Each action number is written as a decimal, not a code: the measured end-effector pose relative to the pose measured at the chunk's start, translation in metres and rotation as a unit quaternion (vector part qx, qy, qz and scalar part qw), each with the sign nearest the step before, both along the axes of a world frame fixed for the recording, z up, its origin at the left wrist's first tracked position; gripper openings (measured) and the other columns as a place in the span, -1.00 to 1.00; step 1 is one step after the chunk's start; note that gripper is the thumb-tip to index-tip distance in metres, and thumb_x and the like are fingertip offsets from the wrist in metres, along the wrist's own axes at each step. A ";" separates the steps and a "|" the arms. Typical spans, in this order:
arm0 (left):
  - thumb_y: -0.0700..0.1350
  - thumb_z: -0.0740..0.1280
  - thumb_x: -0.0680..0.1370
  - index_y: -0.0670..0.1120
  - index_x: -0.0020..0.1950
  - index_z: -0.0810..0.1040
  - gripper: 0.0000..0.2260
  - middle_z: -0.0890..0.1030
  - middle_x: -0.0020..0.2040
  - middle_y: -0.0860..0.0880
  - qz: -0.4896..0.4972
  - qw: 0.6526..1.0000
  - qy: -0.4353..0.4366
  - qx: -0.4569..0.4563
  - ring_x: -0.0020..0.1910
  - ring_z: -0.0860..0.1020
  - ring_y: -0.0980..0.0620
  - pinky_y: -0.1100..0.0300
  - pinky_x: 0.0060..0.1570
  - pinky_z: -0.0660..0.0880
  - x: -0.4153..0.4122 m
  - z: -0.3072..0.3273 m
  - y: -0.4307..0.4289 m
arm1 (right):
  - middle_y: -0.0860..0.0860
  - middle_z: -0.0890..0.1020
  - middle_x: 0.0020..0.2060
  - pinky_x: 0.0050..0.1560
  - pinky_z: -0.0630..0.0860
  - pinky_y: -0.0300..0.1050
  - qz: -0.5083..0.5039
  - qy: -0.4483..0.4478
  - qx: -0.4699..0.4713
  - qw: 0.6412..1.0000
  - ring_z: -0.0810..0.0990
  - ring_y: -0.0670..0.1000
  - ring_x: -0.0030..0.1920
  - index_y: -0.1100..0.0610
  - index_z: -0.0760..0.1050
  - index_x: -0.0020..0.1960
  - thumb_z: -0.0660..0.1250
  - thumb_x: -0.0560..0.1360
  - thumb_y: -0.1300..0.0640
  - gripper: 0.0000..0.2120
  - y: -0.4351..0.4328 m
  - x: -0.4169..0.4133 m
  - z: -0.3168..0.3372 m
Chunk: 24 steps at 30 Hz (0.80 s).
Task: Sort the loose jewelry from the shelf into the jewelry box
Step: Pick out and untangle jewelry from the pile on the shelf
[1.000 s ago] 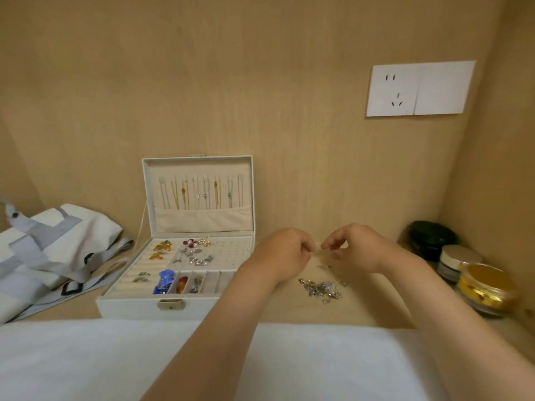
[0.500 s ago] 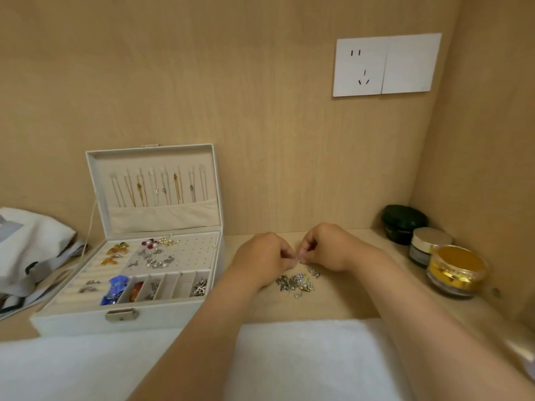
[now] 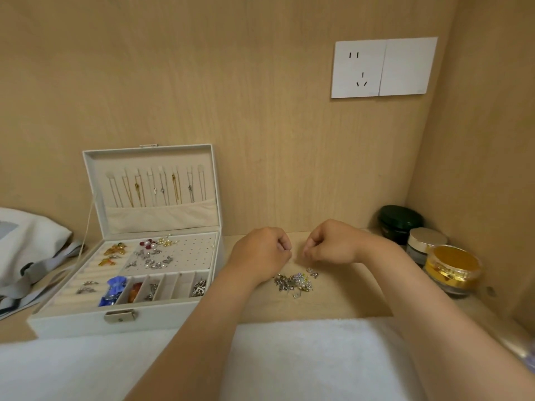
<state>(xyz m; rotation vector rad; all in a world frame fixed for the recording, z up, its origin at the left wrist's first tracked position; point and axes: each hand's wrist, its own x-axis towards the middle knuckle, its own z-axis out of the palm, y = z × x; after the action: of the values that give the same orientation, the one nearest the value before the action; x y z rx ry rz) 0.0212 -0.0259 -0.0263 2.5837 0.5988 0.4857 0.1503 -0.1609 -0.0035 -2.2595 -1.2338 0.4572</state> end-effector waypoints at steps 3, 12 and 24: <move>-0.07 0.34 0.46 0.11 -0.16 0.55 -0.94 0.58 -0.25 0.18 -0.011 1.000 0.022 0.008 -0.11 0.56 0.10 0.20 -0.09 0.49 0.000 0.000 -0.001 | -0.16 0.69 -0.35 -0.23 0.46 -0.40 0.016 0.008 -0.044 0.999 0.56 -0.27 -0.33 0.03 0.71 -0.20 0.55 0.37 0.08 -0.95 -0.002 -0.004 0.001; -0.04 0.38 0.48 0.11 -0.17 0.56 -0.95 0.59 -0.22 0.17 -0.022 1.000 0.015 0.008 -0.13 0.58 0.11 0.16 -0.09 0.54 -0.006 0.011 0.000 | -0.20 0.65 -0.42 -0.26 0.46 -0.40 0.032 -0.005 -0.023 0.999 0.52 -0.32 -0.42 -0.02 0.65 -0.29 0.51 0.45 0.15 -0.84 0.005 -0.013 0.004; 0.00 0.42 0.47 0.09 -0.12 0.62 -0.97 0.65 -0.21 0.15 0.023 0.999 -0.033 0.006 -0.14 0.61 0.12 0.08 -0.03 0.58 -0.072 0.060 0.026 | -0.09 0.61 -0.37 -0.37 0.37 -0.43 0.069 0.065 0.185 0.978 0.45 -0.25 -0.43 0.09 0.69 -0.13 0.53 0.43 0.22 -0.94 0.033 -0.063 0.029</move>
<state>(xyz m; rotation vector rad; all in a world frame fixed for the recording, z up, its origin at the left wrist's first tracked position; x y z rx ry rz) -0.0505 0.0005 0.0338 2.5581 0.6349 0.5894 0.0870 -0.1281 0.0254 -1.8128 -1.2920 0.3813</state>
